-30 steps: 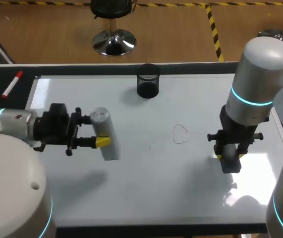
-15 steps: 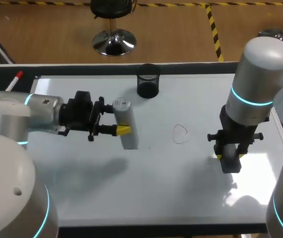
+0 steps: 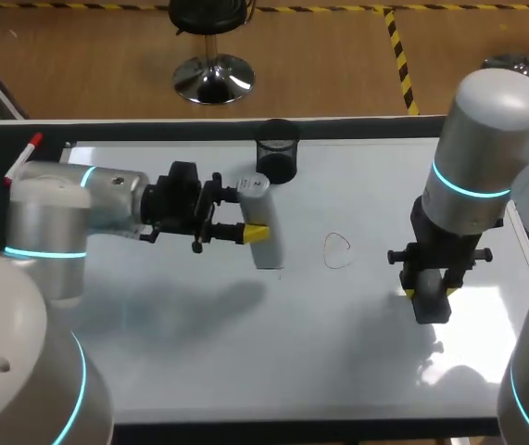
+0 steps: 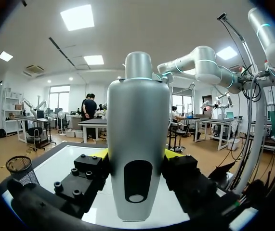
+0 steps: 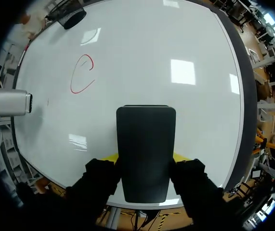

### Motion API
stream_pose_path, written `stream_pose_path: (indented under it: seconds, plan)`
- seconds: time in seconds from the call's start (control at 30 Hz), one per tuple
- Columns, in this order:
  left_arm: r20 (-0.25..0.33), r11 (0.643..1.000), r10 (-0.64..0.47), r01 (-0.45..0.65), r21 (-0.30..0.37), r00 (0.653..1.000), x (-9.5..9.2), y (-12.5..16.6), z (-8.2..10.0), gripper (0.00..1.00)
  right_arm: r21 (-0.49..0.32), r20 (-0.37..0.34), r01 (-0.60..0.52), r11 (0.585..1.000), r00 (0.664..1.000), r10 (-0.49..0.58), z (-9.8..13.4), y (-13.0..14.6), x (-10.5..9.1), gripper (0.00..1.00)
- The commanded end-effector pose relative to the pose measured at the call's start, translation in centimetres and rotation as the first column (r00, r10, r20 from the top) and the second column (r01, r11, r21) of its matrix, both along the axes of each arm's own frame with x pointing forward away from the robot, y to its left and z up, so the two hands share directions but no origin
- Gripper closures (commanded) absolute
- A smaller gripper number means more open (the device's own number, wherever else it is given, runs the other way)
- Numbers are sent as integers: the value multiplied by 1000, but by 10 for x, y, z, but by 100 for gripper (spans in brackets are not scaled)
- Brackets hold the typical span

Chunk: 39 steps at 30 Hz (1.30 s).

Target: Pick up the inspection probe, press it on each red-marked spot on the whiteboard one by one, put down the probe, pick up the eraser, and wipe off all the red marks.

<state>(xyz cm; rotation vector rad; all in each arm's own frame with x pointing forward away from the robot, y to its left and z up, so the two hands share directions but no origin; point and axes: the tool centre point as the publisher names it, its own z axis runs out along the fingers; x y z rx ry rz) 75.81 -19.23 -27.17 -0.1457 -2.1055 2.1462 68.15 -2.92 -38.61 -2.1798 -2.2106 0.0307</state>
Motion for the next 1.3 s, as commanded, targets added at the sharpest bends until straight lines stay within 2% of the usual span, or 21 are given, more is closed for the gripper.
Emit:
stream_pose_path:
  seconds: [0.03,0.57,1.3]
  plan:
    - [1,1000,-17,17,-11,1000,10,-14,-4,100,2,2,-2,1000,1000,2,1,-1,-1,100]
    - [1,997,-44,44,-60,999,32,-53,-15,100,2,2,-2,1000,1000,2,1,-1,-1,100]
    - [-7,991,-116,115,-65,993,54,-105,-24,100,2,2,-2,1000,1000,2,1,-1,-1,100]
